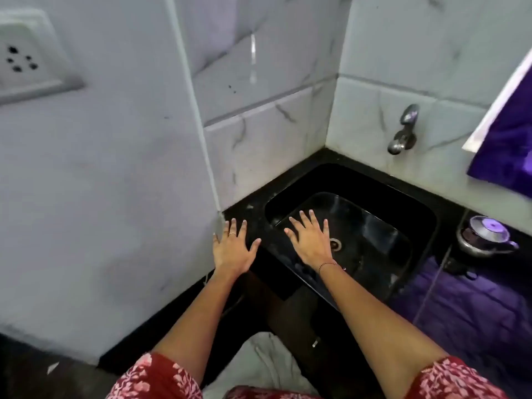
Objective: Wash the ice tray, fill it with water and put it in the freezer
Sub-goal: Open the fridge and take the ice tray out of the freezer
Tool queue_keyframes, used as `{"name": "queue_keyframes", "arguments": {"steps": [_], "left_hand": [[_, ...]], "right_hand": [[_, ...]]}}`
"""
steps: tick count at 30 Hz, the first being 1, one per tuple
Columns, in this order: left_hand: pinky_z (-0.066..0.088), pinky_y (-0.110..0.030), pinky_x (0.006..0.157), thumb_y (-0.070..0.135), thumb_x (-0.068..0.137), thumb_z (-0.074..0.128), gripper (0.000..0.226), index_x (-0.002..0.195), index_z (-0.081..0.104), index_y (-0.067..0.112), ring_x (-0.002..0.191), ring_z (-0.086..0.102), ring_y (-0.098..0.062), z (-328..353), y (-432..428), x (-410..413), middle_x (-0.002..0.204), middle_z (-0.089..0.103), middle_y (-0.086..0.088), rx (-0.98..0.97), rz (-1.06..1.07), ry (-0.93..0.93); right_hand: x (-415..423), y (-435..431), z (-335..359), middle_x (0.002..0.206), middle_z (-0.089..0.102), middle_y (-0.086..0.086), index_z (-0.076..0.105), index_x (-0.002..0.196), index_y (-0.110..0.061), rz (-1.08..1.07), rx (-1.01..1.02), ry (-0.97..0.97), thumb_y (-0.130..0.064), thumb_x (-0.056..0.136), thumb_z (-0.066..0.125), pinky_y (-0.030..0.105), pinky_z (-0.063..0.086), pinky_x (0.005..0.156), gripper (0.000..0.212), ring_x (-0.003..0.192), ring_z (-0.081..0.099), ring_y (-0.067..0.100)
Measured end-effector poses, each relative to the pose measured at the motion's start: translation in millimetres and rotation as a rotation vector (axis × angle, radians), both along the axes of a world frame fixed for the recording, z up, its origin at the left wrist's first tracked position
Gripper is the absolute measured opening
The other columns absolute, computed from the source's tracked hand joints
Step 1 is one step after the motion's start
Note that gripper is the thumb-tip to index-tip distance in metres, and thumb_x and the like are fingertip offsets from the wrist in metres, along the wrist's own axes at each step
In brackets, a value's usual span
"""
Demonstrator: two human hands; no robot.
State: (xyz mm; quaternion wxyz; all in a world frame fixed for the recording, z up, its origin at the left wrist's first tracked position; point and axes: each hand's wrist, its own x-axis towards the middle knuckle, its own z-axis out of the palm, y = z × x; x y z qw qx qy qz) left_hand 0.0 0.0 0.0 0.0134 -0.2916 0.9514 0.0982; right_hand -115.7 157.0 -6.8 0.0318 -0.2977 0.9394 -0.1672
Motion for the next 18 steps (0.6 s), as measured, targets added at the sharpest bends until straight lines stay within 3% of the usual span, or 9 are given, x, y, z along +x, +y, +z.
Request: {"name": "queue_keyframes", "arguments": {"steps": [7,18], "left_hand": [[0.007,-0.049,0.119,0.062,0.094,0.021,0.071,0.152,0.006,0.024,0.148,0.001,-0.023,-22,21,63,0.160,0.004,-0.006,-0.005,0.192,-0.076],[0.014,-0.049,0.118,0.062,0.093,0.024,0.070,0.151,0.013,0.023,0.147,0.009,-0.023,-54,55,173,0.159,0.014,-0.007,0.162,0.462,-0.158]], "right_hand": [[39,-2,-22,0.159,0.017,0.000,0.032,0.146,-0.027,0.209,0.056,-0.005,-0.052,0.099,0.023,0.049,-0.001,0.118,0.054,0.148,-0.003,0.019],[110,11,-65,0.160,0.008,0.001,0.027,0.148,-0.027,0.478,0.202,-0.058,-0.052,0.099,0.026,0.050,0.001,0.117,0.055,0.147,-0.010,0.023]]}}
